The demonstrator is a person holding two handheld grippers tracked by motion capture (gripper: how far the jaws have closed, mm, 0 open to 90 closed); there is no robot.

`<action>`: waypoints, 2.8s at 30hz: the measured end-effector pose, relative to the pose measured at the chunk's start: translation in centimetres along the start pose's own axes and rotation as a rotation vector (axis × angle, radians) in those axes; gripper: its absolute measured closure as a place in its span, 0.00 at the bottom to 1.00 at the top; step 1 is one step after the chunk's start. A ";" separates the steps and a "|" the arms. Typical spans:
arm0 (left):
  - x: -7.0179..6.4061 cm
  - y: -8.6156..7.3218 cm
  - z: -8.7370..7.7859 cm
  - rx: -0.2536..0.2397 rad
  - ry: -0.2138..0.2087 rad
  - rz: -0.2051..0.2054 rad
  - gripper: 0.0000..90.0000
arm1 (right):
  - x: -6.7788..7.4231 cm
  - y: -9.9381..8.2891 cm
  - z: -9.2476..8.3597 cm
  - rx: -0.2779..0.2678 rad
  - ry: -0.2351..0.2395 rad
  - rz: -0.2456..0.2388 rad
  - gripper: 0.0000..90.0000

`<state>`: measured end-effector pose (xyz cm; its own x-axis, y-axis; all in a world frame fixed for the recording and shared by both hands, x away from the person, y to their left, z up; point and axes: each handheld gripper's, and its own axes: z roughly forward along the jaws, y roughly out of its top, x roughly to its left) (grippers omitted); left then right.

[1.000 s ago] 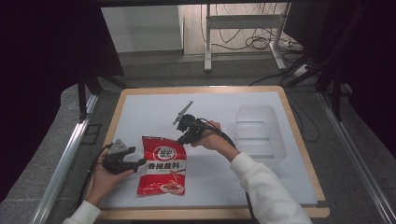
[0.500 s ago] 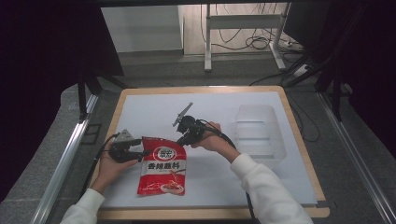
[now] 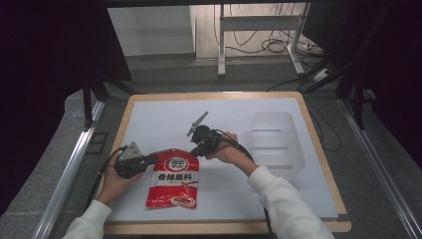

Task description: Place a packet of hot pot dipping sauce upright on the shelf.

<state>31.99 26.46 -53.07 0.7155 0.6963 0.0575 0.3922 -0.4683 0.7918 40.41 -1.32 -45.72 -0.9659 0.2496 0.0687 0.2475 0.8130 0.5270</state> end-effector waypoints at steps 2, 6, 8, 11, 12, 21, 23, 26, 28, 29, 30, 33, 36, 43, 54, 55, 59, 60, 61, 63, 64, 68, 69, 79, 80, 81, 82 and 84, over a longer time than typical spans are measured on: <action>-0.5 -0.1 -0.3 0.008 -0.004 0.026 0.96 | 0.0 -0.1 0.0 0.002 -0.002 0.003 0.99; -1.1 -0.2 -0.5 0.031 -0.001 0.067 0.99 | -0.1 -0.2 0.1 0.002 -0.017 0.005 0.99; -1.1 -0.2 -0.6 0.032 0.002 0.076 0.99 | -0.1 -0.3 0.1 -0.001 -0.028 0.005 0.96; -1.2 -0.2 -0.5 0.032 0.000 0.084 0.99 | -0.1 -0.2 0.1 -0.008 -0.045 -0.006 0.81; -1.2 -0.2 -0.5 0.032 0.000 0.084 0.99 | -0.1 -0.2 0.1 -0.008 -0.045 -0.006 0.81; -1.4 -0.2 -0.5 0.041 -0.008 0.092 1.00 | 0.1 1.6 0.8 0.011 -0.101 -0.062 0.59; -1.4 -0.2 -0.5 0.040 -0.008 0.091 1.00 | 0.2 2.1 1.3 0.030 -0.089 -0.073 0.60; -1.4 -0.2 -0.5 0.039 -0.008 0.090 1.00 | 0.4 2.5 1.8 0.049 -0.083 -0.079 0.63; -1.4 -0.2 -0.5 0.039 -0.009 0.089 1.00 | 0.4 2.8 2.5 0.081 -0.078 -0.080 0.66; -1.4 -0.3 -0.5 0.039 -0.009 0.089 1.00 | 0.3 3.0 3.1 0.099 -0.071 -0.081 0.70; -1.4 -0.3 -0.5 0.039 -0.009 0.089 1.00 | 0.3 3.0 3.1 0.099 -0.071 -0.081 0.70; -1.4 -0.3 -0.5 0.039 -0.011 0.089 0.99 | 0.1 3.1 4.4 0.139 -0.053 -0.089 0.82; -1.4 -0.3 -0.5 0.038 -0.011 0.088 0.99 | 0.2 3.2 5.1 0.161 -0.050 -0.106 0.89; -1.2 -0.3 -0.6 0.013 0.007 0.073 0.92 | 0.5 3.3 4.9 0.151 -0.047 -0.148 0.97; -1.1 -0.5 -1.4 -0.044 0.045 -0.033 0.39 | 0.4 3.2 4.0 0.122 -0.015 -0.135 0.98; -1.1 -0.5 -1.7 -0.048 0.046 -0.043 0.38 | 0.4 3.2 3.8 0.117 -0.010 -0.128 0.98; -1.3 -0.7 -2.3 -0.060 0.053 -0.058 0.36 | 0.4 3.1 3.4 0.111 -0.006 -0.121 0.98; -1.4 -0.8 -2.4 -0.059 0.053 -0.060 0.35 | 0.5 3.1 3.3 0.110 -0.006 -0.120 0.98; -1.4 -0.8 -2.4 -0.055 0.055 -0.057 0.35 | 0.5 3.1 3.2 0.108 -0.007 -0.120 0.98; -1.4 -0.8 -2.5 -0.052 0.055 -0.059 0.35 | 0.5 3.1 3.0 0.106 -0.009 -0.118 0.98; -1.5 -0.8 -2.5 -0.052 0.053 -0.059 0.35 | 0.5 3.0 2.9 0.104 -0.008 -0.116 0.98; -1.6 -0.8 -2.5 -0.055 0.050 -0.063 0.35 | 0.5 3.0 2.2 0.092 -0.003 -0.111 0.98; -1.6 -0.8 -2.4 -0.053 0.050 -0.062 0.35 | 0.5 3.0 1.8 0.087 -0.001 -0.104 0.98; -1.3 -1.1 -3.0 -0.051 0.062 -0.082 0.34 | 1.1 3.0 -0.2 0.052 -0.011 -0.105 0.99; -1.3 -1.2 -3.1 -0.054 0.065 -0.087 0.34 | 1.2 3.2 -0.7 0.038 -0.009 -0.106 0.99; -1.3 -1.3 -3.2 -0.053 0.066 -0.089 0.34 | 1.2 3.2 -0.7 0.038 -0.009 -0.106 0.99; -1.3 -1.3 -3.3 -0.056 0.065 -0.091 0.34 | 1.3 3.3 -1.0 0.033 -0.007 -0.103 0.99; -1.2 -1.3 -3.5 -0.060 0.067 -0.093 0.34 | 1.4 3.5 -1.7 0.019 -0.008 -0.105 0.99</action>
<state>28.61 28.14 -52.09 0.6368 0.7707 0.0211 0.4184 -0.3685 0.8301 39.76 1.02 -42.34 -0.9860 0.1664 0.0075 0.1464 0.8445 0.5152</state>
